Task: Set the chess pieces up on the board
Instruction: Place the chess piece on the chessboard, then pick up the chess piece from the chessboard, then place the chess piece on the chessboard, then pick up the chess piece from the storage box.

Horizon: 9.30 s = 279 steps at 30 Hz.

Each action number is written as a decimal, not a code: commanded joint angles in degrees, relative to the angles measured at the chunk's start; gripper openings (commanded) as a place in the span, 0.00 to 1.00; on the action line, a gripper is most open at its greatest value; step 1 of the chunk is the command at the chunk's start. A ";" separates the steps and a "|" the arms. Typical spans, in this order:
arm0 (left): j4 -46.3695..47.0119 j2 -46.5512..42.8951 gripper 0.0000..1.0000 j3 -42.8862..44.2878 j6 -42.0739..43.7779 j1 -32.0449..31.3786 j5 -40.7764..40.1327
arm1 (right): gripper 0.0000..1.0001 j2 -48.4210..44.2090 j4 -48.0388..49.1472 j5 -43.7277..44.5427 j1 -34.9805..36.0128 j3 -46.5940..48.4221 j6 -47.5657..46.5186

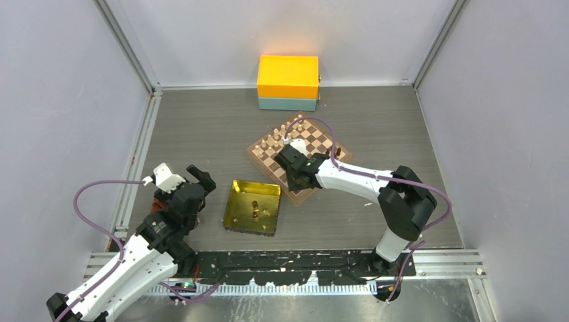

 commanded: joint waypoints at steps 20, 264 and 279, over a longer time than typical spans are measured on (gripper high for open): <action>1.08 1.05 1.00 0.71 -0.81 -0.23 -0.82 | 0.33 -9.29 -1.82 2.46 0.48 3.05 -1.00; 6.46 6.23 1.00 0.23 0.06 -0.18 0.20 | 0.30 -12.18 -2.72 1.91 -18.02 11.86 -10.12; 4.48 4.14 1.00 0.57 0.48 -0.21 -1.29 | 0.30 -9.79 -2.58 -0.20 1.44 12.46 -10.14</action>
